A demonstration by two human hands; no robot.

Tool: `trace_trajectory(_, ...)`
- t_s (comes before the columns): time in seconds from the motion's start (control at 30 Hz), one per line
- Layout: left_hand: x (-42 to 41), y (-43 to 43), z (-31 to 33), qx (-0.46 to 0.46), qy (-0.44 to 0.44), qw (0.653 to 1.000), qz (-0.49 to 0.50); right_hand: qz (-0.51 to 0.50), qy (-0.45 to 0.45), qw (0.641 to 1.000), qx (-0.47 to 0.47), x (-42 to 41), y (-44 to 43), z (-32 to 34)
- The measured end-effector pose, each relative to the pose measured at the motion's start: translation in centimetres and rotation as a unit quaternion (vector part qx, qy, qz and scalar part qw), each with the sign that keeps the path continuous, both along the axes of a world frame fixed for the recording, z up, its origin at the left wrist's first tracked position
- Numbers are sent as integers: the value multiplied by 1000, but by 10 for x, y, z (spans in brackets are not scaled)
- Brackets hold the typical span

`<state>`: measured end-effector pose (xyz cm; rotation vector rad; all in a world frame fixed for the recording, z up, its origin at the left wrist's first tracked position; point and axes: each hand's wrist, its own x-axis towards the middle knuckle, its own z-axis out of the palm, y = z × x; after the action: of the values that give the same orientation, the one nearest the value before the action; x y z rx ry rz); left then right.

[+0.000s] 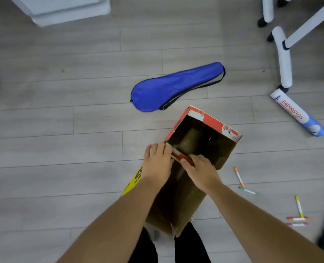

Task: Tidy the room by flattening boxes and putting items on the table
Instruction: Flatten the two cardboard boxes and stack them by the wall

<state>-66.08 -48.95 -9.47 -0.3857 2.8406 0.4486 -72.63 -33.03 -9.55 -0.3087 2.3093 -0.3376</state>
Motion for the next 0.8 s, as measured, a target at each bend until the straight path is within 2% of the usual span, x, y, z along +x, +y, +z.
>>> trace_trajectory(0.17, -5, -9, -7, -16, 3, 998, 68, 2, 23, 999, 27, 16, -3, -15)
trace_trajectory(0.27, -2, -15, -8, -23, -12, 995, 94, 12, 46, 995, 83, 13, -12, -24)
trace_trajectory(0.43, 6, -29, 11, 19, -20, 997, 77, 21, 60, 991, 116, 6, -26, -1)
trace_trajectory(0.6, 0, -37, 108, 43, -49, 996, 54, -15, 60, 992, 111, -25, -33, 101)
trace_trajectory(0.8, -45, -38, 276, -30, -49, 998, 36, -11, 103, 993, 65, -89, -44, 279)
